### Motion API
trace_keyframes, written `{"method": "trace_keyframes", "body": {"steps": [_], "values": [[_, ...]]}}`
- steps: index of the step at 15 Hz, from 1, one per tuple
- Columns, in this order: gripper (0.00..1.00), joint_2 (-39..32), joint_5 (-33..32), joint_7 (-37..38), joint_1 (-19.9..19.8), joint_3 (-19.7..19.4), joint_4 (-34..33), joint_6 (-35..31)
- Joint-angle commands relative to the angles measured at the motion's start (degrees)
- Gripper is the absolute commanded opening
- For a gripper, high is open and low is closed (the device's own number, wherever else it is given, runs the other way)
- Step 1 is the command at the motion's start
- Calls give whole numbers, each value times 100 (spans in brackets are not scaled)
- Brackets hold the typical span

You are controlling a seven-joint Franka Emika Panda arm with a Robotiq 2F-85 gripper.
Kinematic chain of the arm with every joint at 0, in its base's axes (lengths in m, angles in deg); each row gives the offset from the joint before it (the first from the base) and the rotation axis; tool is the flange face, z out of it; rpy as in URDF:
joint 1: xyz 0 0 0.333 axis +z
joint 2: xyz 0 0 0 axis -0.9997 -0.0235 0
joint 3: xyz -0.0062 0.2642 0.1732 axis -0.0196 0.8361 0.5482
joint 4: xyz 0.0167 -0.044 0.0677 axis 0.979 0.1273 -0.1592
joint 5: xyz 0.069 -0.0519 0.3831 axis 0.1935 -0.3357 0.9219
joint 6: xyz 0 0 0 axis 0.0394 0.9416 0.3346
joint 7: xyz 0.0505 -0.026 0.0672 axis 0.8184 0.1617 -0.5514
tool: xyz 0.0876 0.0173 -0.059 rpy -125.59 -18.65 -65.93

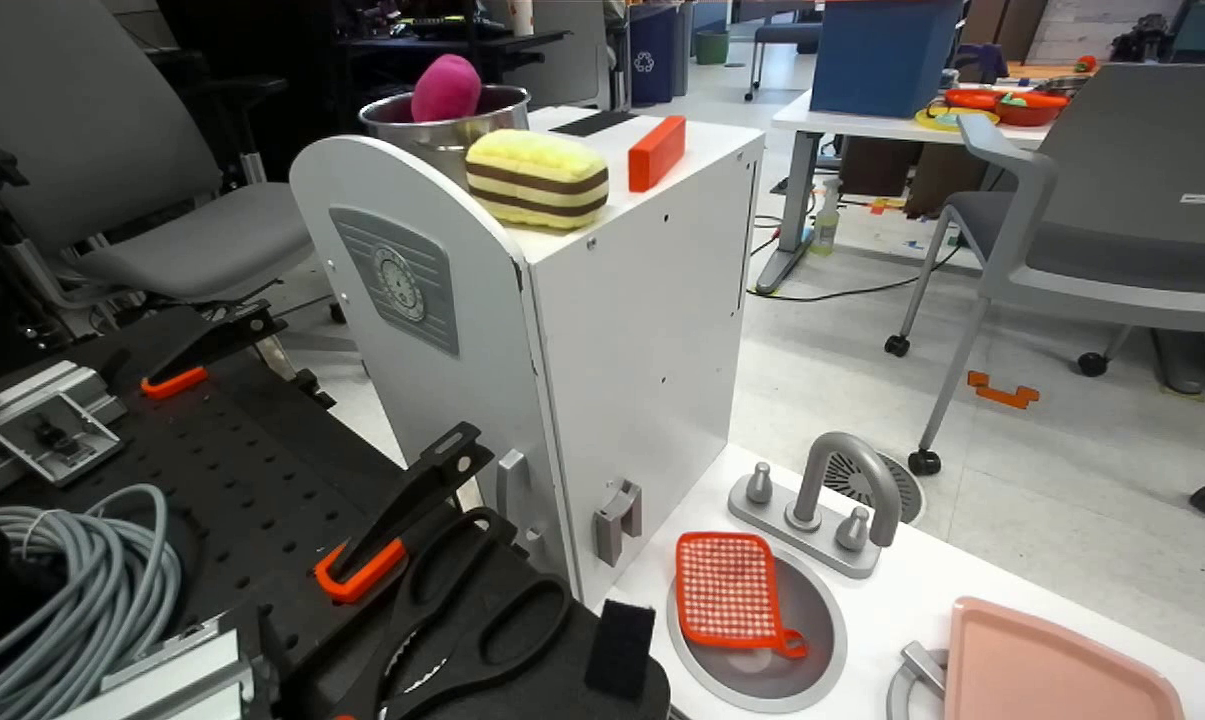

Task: Put the green plush toy in the silver pot.

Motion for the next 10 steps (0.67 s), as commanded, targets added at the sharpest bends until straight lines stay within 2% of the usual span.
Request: {"method": "trace_keyframes", "body": {"steps": [1,4,10], "values": [[4,699,-670,261,-155,198,438,3],[4,1004,-1161,708,-287,311,598,64],[4,948,-1492,1397,-516,546,700,120]]}}
